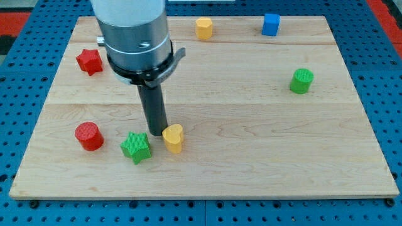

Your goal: Slide the green star towards the bottom right of the board

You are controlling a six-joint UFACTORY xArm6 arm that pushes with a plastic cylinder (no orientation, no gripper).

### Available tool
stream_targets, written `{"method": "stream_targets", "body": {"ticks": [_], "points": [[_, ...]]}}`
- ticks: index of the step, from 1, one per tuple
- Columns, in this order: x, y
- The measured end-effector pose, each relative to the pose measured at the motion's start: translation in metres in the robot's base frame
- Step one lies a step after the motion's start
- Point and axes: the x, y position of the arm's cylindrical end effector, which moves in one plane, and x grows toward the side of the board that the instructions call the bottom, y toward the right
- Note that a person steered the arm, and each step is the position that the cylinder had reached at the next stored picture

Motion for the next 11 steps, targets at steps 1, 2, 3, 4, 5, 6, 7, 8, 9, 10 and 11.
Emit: {"method": "stream_targets", "body": {"ticks": [1, 2, 3, 4, 5, 6, 7, 8, 9, 10, 11], "points": [[0.001, 0.019], [0.006, 0.031], [-0.001, -0.005], [-0.004, -0.043], [0.002, -0.058], [0.018, -0.052], [0.026, -0.059], [0.041, -0.061], [0.052, -0.066], [0.068, -0.084], [0.064, -0.063]]}}
